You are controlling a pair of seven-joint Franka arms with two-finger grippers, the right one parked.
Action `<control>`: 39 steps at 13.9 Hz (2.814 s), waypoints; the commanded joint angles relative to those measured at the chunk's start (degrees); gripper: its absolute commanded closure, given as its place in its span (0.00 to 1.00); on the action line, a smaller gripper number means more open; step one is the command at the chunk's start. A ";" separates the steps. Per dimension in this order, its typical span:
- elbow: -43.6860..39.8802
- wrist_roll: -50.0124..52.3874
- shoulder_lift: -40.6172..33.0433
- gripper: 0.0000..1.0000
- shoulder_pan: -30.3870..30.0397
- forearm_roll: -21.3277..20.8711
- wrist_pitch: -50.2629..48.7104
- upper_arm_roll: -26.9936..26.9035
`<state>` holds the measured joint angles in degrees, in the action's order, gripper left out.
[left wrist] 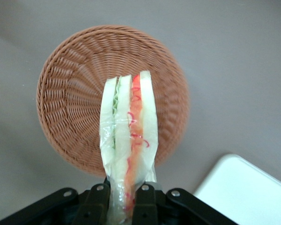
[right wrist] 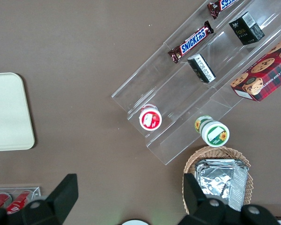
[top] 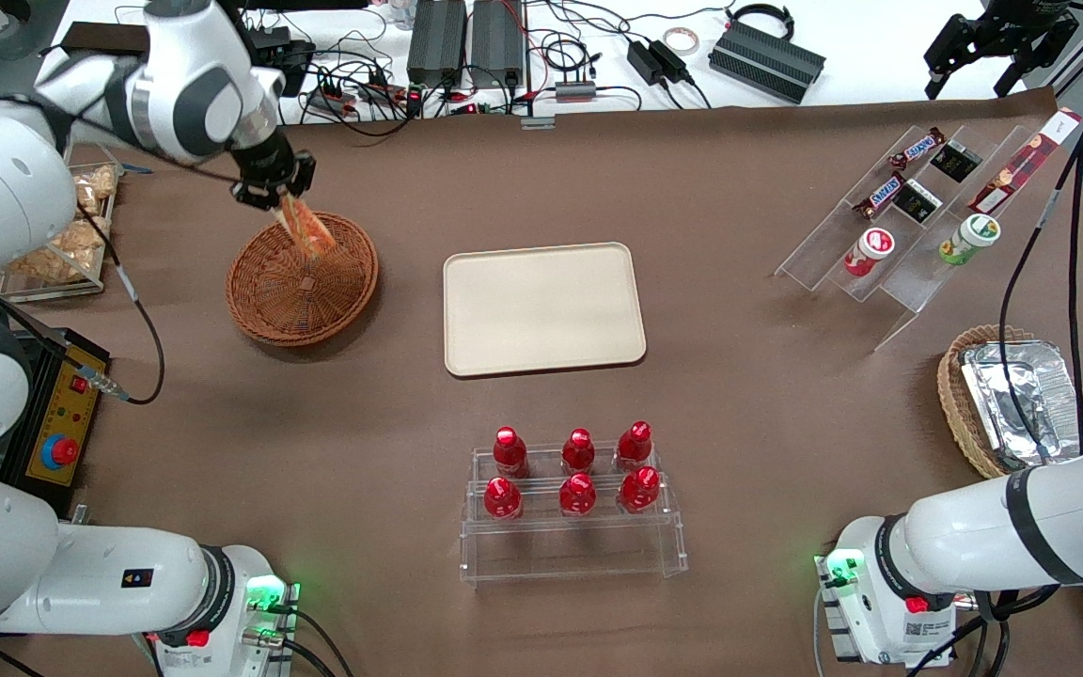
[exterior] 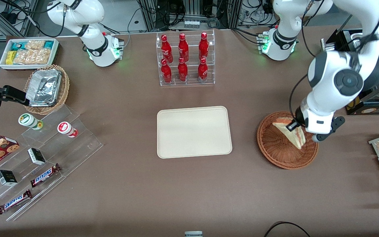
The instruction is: Place sandwich from basket to tray
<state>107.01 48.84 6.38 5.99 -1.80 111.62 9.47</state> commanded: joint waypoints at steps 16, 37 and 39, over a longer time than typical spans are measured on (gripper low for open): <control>-21.14 8.73 31.31 1.00 33.91 -11.03 11.78 -0.06; -20.79 10.06 9.37 0.00 22.51 -9.89 -9.65 -0.42; -20.79 3.06 5.59 0.00 17.42 -7.27 -13.51 -0.42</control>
<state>83.93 56.99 16.35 27.32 -12.06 100.60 8.61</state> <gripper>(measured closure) 0.000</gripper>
